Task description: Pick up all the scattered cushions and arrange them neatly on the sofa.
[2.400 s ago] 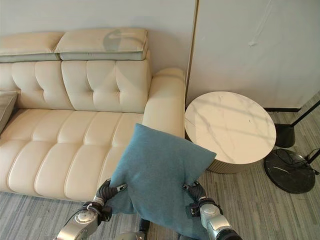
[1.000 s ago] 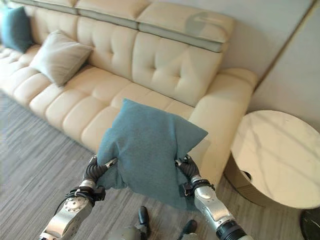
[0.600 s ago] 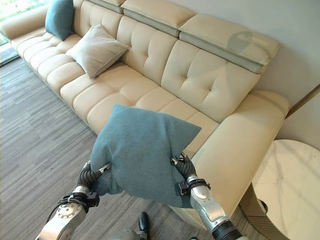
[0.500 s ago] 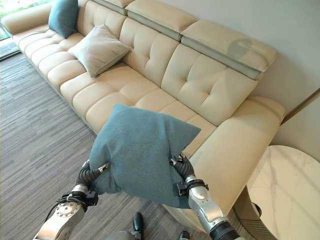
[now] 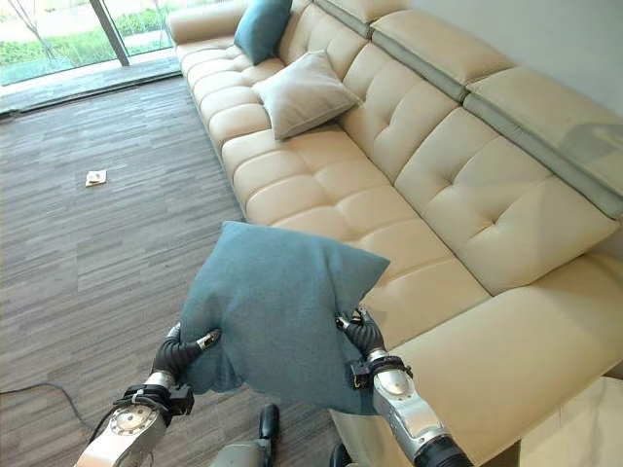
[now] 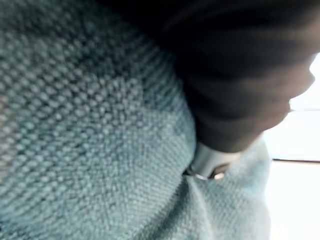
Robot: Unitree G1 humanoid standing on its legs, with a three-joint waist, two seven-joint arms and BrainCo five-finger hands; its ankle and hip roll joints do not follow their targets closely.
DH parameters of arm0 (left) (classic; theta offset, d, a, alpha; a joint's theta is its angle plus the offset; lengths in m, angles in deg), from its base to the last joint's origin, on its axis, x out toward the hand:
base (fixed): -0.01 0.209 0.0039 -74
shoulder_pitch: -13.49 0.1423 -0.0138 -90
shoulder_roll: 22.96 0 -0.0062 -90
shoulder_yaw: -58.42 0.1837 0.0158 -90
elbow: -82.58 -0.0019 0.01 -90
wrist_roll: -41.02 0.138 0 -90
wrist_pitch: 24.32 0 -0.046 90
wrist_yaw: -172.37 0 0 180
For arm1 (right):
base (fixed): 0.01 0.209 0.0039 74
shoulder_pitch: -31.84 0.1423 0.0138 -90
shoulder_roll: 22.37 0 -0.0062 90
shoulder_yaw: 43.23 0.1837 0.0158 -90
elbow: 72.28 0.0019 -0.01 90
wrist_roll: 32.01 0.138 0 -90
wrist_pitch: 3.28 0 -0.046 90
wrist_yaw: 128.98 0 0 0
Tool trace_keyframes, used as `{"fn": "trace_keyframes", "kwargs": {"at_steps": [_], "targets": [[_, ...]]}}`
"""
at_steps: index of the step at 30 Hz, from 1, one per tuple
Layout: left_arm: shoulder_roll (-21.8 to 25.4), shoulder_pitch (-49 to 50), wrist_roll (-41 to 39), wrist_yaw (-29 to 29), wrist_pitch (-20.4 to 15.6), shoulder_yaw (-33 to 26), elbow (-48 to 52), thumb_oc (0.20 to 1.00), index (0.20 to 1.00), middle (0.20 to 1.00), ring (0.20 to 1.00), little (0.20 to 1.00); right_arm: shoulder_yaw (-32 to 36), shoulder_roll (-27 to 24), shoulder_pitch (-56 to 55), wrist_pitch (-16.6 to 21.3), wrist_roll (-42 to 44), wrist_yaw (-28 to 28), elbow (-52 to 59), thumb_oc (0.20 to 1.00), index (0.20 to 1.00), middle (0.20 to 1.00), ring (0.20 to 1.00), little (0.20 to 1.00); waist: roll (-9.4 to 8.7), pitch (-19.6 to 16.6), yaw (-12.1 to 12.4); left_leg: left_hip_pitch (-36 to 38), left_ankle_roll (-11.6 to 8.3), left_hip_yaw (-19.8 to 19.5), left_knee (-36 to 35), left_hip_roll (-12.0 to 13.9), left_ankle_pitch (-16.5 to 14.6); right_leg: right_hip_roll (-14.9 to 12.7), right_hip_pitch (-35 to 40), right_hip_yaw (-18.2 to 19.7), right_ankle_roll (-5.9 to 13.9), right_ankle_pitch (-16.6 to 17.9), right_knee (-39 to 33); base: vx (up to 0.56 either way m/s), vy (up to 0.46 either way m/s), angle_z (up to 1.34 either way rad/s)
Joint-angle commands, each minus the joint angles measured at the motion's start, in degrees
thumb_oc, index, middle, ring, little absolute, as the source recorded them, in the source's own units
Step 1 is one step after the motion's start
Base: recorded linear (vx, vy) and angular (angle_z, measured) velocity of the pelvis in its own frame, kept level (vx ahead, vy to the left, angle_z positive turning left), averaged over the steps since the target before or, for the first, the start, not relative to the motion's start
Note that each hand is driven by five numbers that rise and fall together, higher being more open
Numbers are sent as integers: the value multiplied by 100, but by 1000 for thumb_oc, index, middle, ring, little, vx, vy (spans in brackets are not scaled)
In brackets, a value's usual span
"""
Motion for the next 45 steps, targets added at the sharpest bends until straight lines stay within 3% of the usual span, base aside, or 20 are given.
{"fn": "trace_keyframes", "kwargs": {"at_steps": [1,2,5,8,10,14,18,22,25,26,28,29,30,31,32,35,38,40,41,45], "targets": [[-564,-608,-103,573,-496,593,926,200,200,200,200,200,-609,814,636,689,-4,556,899,200,200,200,200,200,-234,-80,-142,1087,382,452,-463,-236,-1273,38,129,-3,411,691,-1260,332,61,38],[-559,-542,-84,487,-471,598,964,200,200,200,200,200,-564,780,596,656,-116,478,850,200,200,200,200,200,-322,-141,-172,1045,350,215,-1245,62,-884,-66,144,59,403,615,-1260,352,101,11],[-647,-549,-72,397,-475,628,951,200,200,200,200,200,-478,693,518,646,-261,372,865,200,200,200,200,200,-248,-142,-225,894,154,-64,-2225,368,-158,-48,286,122,352,470,-1238,262,186,9],[-718,-621,-70,383,-498,666,888,200,200,200,200,200,-385,623,416,609,-331,347,848,200,200,200,200,200,-189,-164,-252,814,6,-133,-2225,465,-71,-97,509,173,401,391,-1237,272,281,1],[-729,-612,-93,415,-505,684,864,200,200,200,200,200,-366,608,394,585,-336,388,837,200,200,200,200,200,-169,-208,-243,876,15,-88,-2225,456,-148,-117,580,186,426,381,-1256,263,287,-45],[-650,-724,-118,508,-480,828,747,200,200,200,200,200,-210,674,218,556,-360,328,875,200,200,200,200,200,-212,-365,-263,1076,257,110,-2225,175,-352,-524,726,203,698,490,-1156,346,471,3],[-525,-945,-106,366,-462,892,688,200,200,200,200,200,-280,900,286,502,-383,305,777,200,200,200,200,200,-277,-328,-250,1271,655,486,-2225,-30,-639,-855,28,366,907,1069,43,212,472,-20],[-499,-1001,-57,322,-440,902,703,200,200,200,200,200,-292,998,299,478,-362,281,747,200,200,200,200,200,-247,-258,-288,1436,689,704,-2225,-12,-765,-770,-446,313,870,1068,666,128,241,-44],[-507,-969,-53,308,-406,820,703,200,200,200,200,200,-290,1046,428,471,-312,271,725,200,200,200,200,200,-253,-200,-196,1699,615,1138,-2225,4,-979,-617,-627,-571,846,899,99,185,165,-48],[-507,-969,-53,308,-406,820,703,200,200,200,200,200,-290,1046,428,471,-312,271,725,200,200,200,200,200,-253,-200,-196,1699,615,1138,-2225,4,-979,-617,-627,-571,846,899,99,121,59,-83],[-551,-940,-7,326,-388,726,705,200,200,200,200,200,-287,1036,466,490,-329,293,754,200,200,200,200,200,-253,-149,-120,1890,581,1455,-2225,-9,-1037,-453,-716,-1281,845,874,-143,127,47,-59],[-551,-936,-4,329,-386,724,706,200,200,200,200,200,-289,1036,462,489,-329,293,757,200,200,200,200,200,-246,-148,-123,1905,571,1450,-2225,2,-1054,-440,-695,-1283,851,864,-153,155,14,-51],[-558,-901,85,372,-360,618,708,200,200,200,200,200,-301,1042,432,506,-335,322,763,200,200,200,200,200,-294,-204,-33,2069,544,1798,-2225,-9,-1118,-512,-654,-2131,843,900,-348,191,-20,-48],[-544,-861,122,395,-330,592,706,200,200,200,200,200,-314,1032,392,499,-340,333,774,200,200,200,200,200,-318,-234,-40,2147,537,1905,-2225,-16,-1151,-493,-566,-2268,810,875,-455,349,-84,-110],[-614,-700,169,474,-324,639,749,200,200,200,200,200,-294,963,201,517,-303,394,843,200,200,200,200,200,-351,-353,-140,2260,507,2032,-2084,-25,-1271,-359,-397,-1971,762,894,-703,333,-131,-125],[-647,-650,137,546,-334,651,790,200,200,200,200,200,-262,898,157,556,-235,384,865,200,200,200,200,200,-304,-423,-198,2281,456,2092,-1747,28,-1381,-316,-252,-1875,725,885,-777,264,-142,-41],[-593,-539,-17,641,-393,617,881,200,200,200,200,200,-251,745,178,596,-234,380,843,200,200,200,200,200,-298,-397,-245,1905,7,2140,136,502,-988,-16,250,-1505,419,684,-1219,245,-269,-17],[-581,-528,-68,638,-412,631,901,200,200,200,200,200,-261,723,196,601,-223,370,842,200,200,200,200,200,-297,-341,-208,1788,-62,2017,493,585,-846,43,331,-1397,354,632,-1260,100,-150,-70],[-590,-488,-101,555,-423,618,910,200,200,200,200,200,-291,704,209,597,-212,365,860,200,200,200,200,200,-272,-247,-116,1527,-118,1497,1040,482,-684,111,413,-1121,230,525,-1260,117,-79,-89],[-685,-288,-24,553,-362,569,870,200,200,200,200,200,-339,699,107,506,-208,439,792,200,200,200,200,200,-274,-267,-141,1430,277,951,-219,272,-1252,-7,449,-623,378,533,-1260,141,36,-108]]}}
